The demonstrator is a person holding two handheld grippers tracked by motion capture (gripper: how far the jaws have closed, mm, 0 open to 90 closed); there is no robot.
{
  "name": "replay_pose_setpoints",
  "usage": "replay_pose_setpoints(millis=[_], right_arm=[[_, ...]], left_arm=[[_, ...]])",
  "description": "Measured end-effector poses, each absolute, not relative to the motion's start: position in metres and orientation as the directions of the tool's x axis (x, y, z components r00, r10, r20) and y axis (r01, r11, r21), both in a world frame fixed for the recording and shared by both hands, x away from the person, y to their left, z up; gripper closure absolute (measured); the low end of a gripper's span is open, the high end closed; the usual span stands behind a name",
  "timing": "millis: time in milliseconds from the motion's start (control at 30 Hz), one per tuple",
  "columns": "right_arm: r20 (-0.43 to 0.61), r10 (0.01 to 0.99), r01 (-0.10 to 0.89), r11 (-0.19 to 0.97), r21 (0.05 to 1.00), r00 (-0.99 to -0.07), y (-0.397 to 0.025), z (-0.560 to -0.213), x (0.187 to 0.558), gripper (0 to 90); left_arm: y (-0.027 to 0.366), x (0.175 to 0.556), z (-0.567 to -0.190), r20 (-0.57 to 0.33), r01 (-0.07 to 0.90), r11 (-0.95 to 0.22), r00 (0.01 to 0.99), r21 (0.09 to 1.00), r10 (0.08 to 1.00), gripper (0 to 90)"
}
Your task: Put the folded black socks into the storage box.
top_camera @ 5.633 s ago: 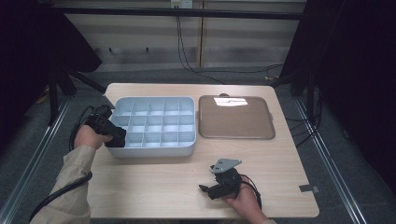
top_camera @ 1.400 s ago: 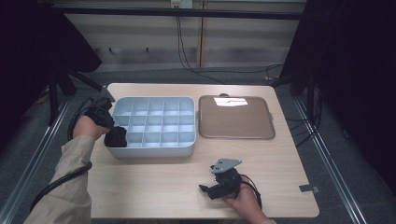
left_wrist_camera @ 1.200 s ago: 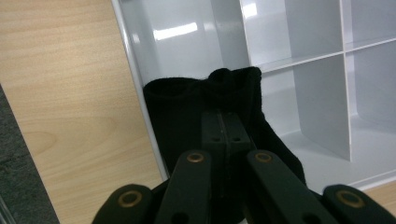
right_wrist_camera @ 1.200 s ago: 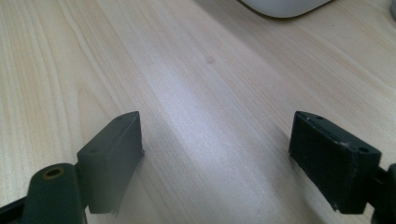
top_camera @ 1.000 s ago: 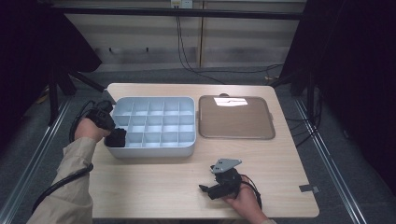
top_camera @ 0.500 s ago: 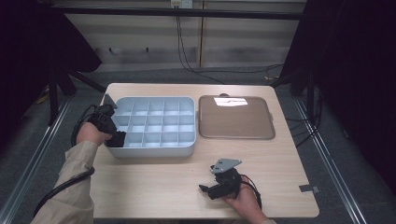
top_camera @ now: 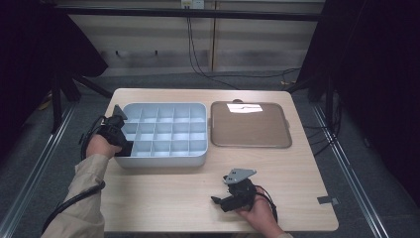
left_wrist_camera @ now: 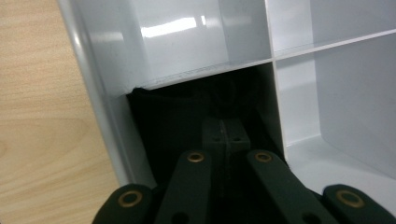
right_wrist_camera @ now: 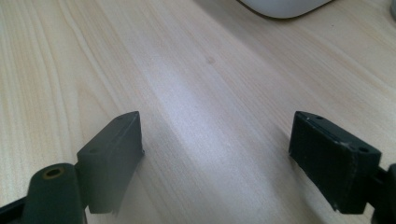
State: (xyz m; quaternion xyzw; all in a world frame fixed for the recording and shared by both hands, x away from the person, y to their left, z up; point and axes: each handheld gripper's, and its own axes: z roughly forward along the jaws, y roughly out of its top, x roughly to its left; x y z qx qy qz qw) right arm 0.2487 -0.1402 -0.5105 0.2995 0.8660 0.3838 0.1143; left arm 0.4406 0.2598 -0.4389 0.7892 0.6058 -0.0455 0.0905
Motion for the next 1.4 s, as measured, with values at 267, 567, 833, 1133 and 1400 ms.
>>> replay_pose_setpoints(millis=[267,567,833,1133,1400], right_arm=[[0.031,0.606,0.429,0.527,0.734,-0.795,-0.140,-0.511,0.249,17.1],[0.031,0.605,0.429,0.527,0.734,-0.796,-0.140,-0.511,0.249,17.1],[0.031,0.605,0.430,0.527,0.733,-0.795,-0.140,-0.511,0.249,17.1],[0.031,0.605,0.429,0.527,0.734,-0.795,-0.140,-0.511,0.249,17.1],[0.030,0.605,0.429,0.527,0.734,-0.796,-0.140,-0.511,0.249,17.1]], left_arm=[[0.261,0.438,-0.440,-0.187,0.963,-0.247,0.264,0.110,0.946,90.0],[0.264,0.436,-0.437,-0.211,0.961,-0.245,0.268,0.129,0.940,87.1],[0.262,0.436,-0.432,-0.199,0.960,-0.243,0.268,0.141,0.943,82.7],[0.263,0.436,-0.426,-0.194,0.957,-0.255,0.278,0.137,0.941,81.4],[0.265,0.435,-0.419,-0.180,0.955,-0.256,0.281,0.149,0.943,81.3]])
